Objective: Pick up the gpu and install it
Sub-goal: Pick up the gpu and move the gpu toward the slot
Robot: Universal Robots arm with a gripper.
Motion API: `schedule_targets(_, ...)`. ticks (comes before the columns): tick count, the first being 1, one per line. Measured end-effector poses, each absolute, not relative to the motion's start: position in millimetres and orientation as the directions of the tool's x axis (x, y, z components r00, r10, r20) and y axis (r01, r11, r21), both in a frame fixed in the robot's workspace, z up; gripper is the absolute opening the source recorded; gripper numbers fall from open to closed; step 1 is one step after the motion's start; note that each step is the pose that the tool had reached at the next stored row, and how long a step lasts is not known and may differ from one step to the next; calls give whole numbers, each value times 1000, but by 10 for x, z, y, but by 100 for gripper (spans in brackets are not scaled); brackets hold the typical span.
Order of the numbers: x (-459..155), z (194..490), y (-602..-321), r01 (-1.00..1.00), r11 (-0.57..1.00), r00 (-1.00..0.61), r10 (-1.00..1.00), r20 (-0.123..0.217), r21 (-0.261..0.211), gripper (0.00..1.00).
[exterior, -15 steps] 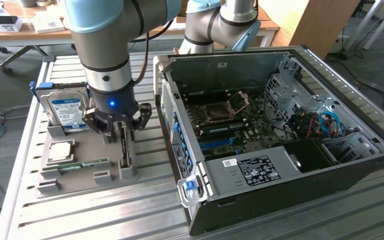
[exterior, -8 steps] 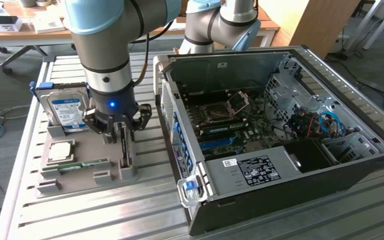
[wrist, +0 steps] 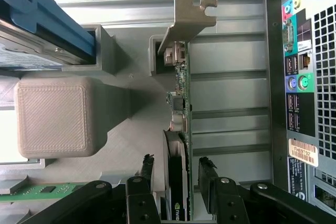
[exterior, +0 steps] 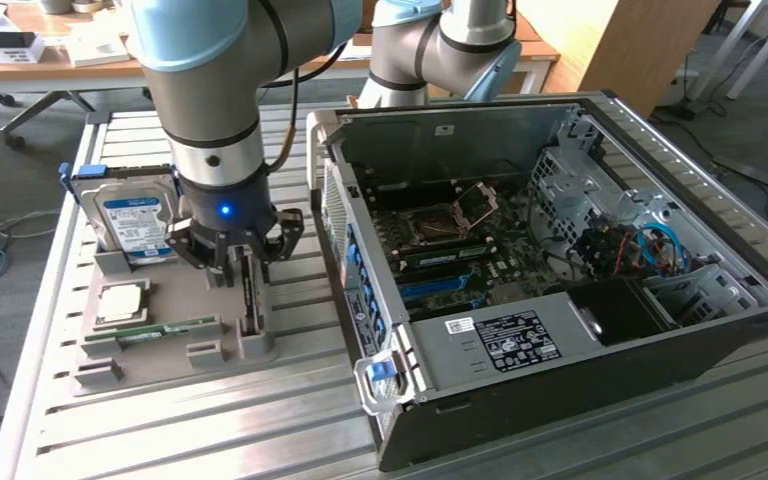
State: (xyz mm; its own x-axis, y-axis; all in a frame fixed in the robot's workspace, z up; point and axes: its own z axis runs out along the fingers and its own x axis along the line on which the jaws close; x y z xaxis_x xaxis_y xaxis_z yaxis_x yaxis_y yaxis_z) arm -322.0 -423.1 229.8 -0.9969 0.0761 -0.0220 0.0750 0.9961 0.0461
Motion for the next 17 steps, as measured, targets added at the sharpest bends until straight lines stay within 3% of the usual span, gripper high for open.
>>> schedule_targets(15,-3216,2295,-4238,75,996,-997,76,-22,46,47)
schedule_targets(17,-3217,2295,-4238,75,996,-997,76,-22,46,40)
